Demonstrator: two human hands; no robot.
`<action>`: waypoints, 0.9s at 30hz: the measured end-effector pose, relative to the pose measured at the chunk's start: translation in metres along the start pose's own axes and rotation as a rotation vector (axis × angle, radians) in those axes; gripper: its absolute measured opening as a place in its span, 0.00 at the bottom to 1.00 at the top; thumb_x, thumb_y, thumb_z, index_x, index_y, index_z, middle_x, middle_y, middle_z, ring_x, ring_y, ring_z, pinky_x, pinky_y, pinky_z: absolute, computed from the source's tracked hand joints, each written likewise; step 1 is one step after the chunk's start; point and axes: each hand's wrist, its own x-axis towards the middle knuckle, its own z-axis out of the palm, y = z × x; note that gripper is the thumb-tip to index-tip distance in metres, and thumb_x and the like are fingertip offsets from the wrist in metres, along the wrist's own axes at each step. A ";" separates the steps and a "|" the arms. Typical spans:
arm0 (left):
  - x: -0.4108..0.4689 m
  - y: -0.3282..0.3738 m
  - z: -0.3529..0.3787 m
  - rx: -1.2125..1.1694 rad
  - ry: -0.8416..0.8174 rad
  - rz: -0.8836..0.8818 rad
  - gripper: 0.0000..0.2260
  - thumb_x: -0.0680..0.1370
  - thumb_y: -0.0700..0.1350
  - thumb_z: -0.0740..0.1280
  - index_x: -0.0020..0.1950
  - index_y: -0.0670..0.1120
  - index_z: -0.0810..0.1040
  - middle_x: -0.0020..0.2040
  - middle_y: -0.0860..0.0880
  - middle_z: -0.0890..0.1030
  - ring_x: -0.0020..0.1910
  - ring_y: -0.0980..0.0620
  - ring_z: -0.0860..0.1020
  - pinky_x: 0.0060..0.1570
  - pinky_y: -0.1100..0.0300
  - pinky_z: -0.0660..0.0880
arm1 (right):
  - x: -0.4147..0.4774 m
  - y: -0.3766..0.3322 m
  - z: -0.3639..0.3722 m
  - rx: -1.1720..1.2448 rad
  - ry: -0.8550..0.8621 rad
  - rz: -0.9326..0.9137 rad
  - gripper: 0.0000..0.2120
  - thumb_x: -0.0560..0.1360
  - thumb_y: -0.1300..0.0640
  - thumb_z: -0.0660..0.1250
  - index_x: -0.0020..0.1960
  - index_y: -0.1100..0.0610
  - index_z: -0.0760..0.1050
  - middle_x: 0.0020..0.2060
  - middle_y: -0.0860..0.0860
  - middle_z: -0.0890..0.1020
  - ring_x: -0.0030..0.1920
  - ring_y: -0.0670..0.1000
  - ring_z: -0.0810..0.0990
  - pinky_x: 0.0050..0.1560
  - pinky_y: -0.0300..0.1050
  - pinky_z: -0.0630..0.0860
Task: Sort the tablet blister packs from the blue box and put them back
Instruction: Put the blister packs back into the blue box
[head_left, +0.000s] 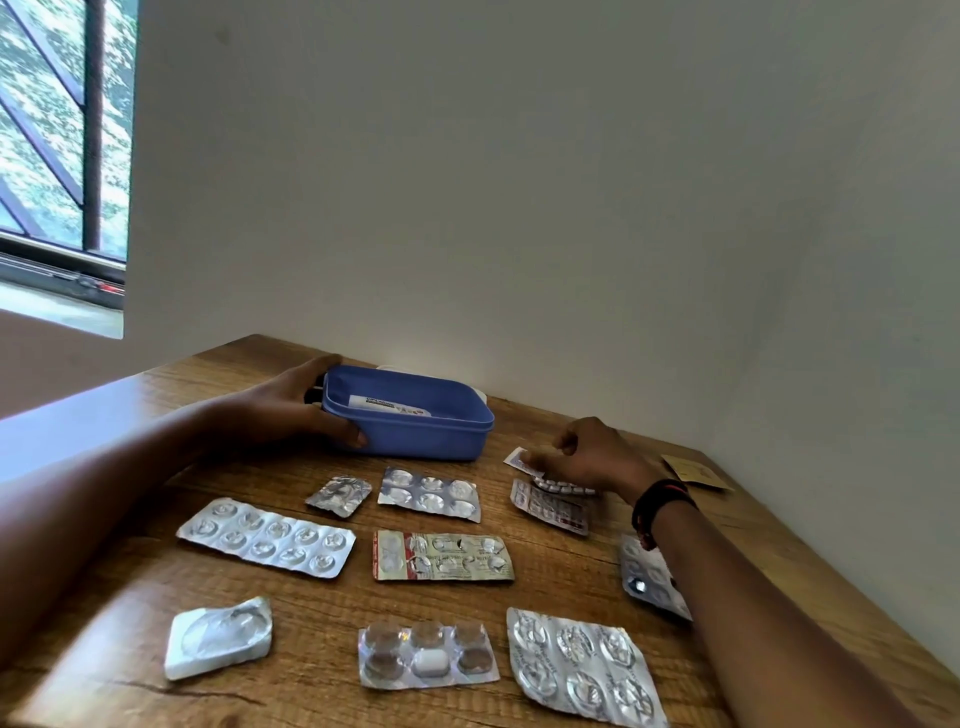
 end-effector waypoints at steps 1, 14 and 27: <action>0.000 0.001 0.000 0.009 0.000 -0.001 0.44 0.48 0.60 0.77 0.61 0.57 0.65 0.58 0.53 0.76 0.57 0.53 0.75 0.55 0.56 0.75 | 0.000 0.002 -0.001 -0.010 -0.038 0.016 0.25 0.69 0.36 0.71 0.51 0.57 0.81 0.47 0.52 0.83 0.49 0.52 0.81 0.46 0.46 0.75; 0.001 0.000 0.000 -0.012 0.001 -0.016 0.41 0.49 0.59 0.76 0.59 0.60 0.64 0.53 0.58 0.75 0.53 0.57 0.75 0.45 0.65 0.73 | 0.000 0.005 -0.002 0.384 0.003 -0.010 0.11 0.72 0.55 0.74 0.48 0.56 0.73 0.47 0.55 0.83 0.41 0.48 0.80 0.38 0.41 0.76; 0.009 -0.012 -0.005 0.002 0.017 -0.044 0.50 0.57 0.52 0.81 0.75 0.51 0.59 0.60 0.54 0.75 0.57 0.55 0.75 0.50 0.64 0.74 | -0.010 -0.026 -0.015 0.683 0.289 -0.221 0.09 0.76 0.60 0.69 0.56 0.56 0.77 0.49 0.57 0.85 0.38 0.47 0.85 0.38 0.41 0.83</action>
